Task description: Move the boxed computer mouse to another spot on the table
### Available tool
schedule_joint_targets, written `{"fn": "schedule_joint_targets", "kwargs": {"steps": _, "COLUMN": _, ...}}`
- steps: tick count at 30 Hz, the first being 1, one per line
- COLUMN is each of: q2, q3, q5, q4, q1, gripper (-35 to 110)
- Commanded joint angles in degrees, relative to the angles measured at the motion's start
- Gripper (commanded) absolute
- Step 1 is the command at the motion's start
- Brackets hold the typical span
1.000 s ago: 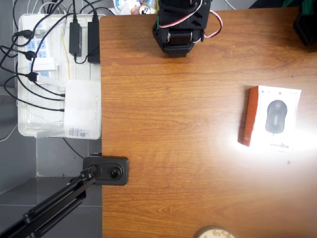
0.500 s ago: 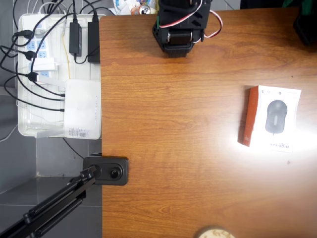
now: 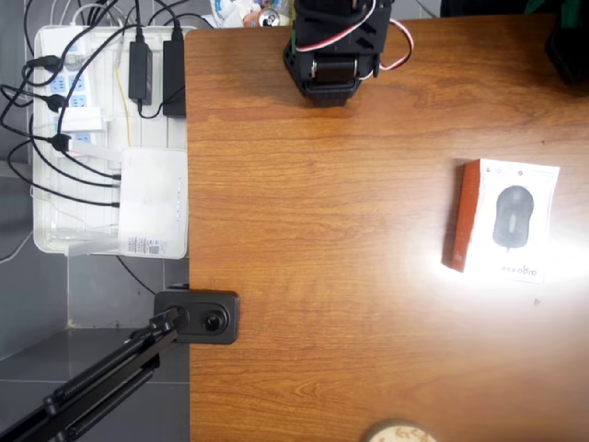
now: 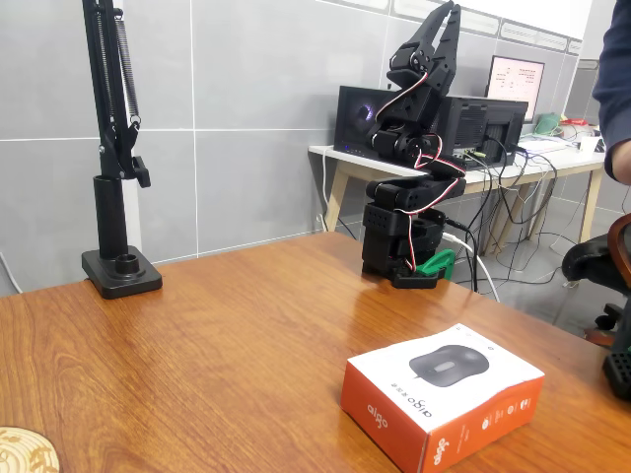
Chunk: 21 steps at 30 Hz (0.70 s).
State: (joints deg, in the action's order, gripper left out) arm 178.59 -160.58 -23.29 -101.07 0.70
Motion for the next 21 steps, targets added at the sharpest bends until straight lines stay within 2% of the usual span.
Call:
{"fn": "schedule_joint_targets", "kwargs": {"steps": 1, "q2": -0.4, "q3": 0.1, "q5": -0.4, "q4": -0.2, "q1": -0.1, "gripper": 0}}
{"fn": "schedule_joint_targets", "kwargs": {"steps": 5, "q2": -0.4, "q3": 0.1, "q5": 0.2, "q4": -0.2, "q1": -0.1, "gripper": 0}}
{"fn": "schedule_joint_targets", "kwargs": {"steps": 7, "q2": -0.4, "q3": 0.1, "q5": 9.0, "q4": 2.5, "q1": -0.4, "gripper": 11}}
{"fn": "schedule_joint_targets", "kwargs": {"steps": 9, "q2": -0.4, "q3": 0.4, "q5": 9.0, "q4": 17.5, "q1": 1.2, "gripper": 0}}
{"fn": "schedule_joint_targets", "kwargs": {"steps": 11, "q2": -0.4, "q3": 7.1, "q5": 6.7, "q4": 36.8, "q1": 4.4, "gripper": 0}}
{"fn": "schedule_joint_targets", "kwargs": {"steps": 12, "q2": -0.4, "q3": 12.7, "q5": 5.4, "q4": 49.8, "q1": 5.8, "gripper": 0}}
{"fn": "schedule_joint_targets", "kwargs": {"steps": 14, "q2": -1.1, "q3": 26.9, "q5": 1.0, "q4": 83.5, "q1": 11.0, "gripper": 0}}
{"fn": "schedule_joint_targets", "kwargs": {"steps": 15, "q2": -4.9, "q3": 34.2, "q5": 0.7, "q4": 95.6, "q1": 15.0, "gripper": 0}}
{"fn": "schedule_joint_targets", "kwargs": {"steps": 16, "q2": -11.6, "q3": 39.4, "q5": -0.8, "q4": 97.2, "q1": 19.8, "gripper": 0}}
{"fn": "schedule_joint_targets", "kwargs": {"steps": 18, "q2": -24.5, "q3": 45.3, "q5": -6.2, "q4": 91.3, "q1": 27.1, "gripper": 1}}
{"fn": "schedule_joint_targets", "kwargs": {"steps": 21, "q2": -37.9, "q3": 55.0, "q5": -5.8, "q4": 97.8, "q1": 35.0, "gripper": 5}}
